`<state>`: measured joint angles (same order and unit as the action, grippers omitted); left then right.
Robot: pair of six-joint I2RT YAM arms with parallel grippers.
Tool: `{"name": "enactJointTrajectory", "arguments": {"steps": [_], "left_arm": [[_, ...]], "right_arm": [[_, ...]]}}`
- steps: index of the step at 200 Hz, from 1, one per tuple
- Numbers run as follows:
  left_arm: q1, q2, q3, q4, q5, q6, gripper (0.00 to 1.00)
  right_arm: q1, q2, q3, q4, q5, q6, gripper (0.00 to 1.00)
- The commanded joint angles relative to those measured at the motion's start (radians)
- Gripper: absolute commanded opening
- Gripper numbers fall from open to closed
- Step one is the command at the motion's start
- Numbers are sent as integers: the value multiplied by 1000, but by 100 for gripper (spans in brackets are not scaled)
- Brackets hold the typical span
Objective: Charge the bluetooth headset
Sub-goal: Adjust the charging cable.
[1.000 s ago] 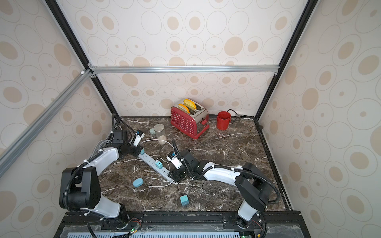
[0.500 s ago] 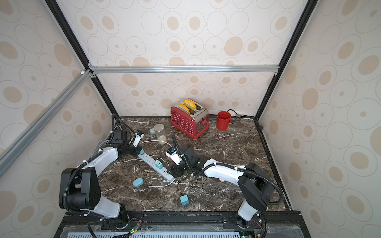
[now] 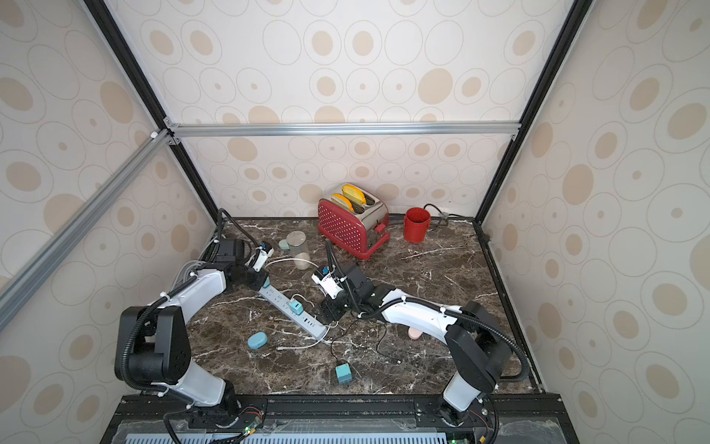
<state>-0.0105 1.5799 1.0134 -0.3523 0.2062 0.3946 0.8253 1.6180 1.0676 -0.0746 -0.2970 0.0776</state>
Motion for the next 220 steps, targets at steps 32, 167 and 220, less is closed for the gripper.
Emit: {"name": "enactJointTrajectory", "arguments": {"steps": [32,167,220], "left_arm": [[7,58,-143,-216,-227,-7,0],[71,127,-83,-273,-125,26,0],[25,210,-39,-349,-177,24,0]], "right_arm": [[-11,20,74,-43,-24,-28,73],[-23,49,203,-123,-13,-82,74],[-41,44,189,-106,-17,-76,73]]}}
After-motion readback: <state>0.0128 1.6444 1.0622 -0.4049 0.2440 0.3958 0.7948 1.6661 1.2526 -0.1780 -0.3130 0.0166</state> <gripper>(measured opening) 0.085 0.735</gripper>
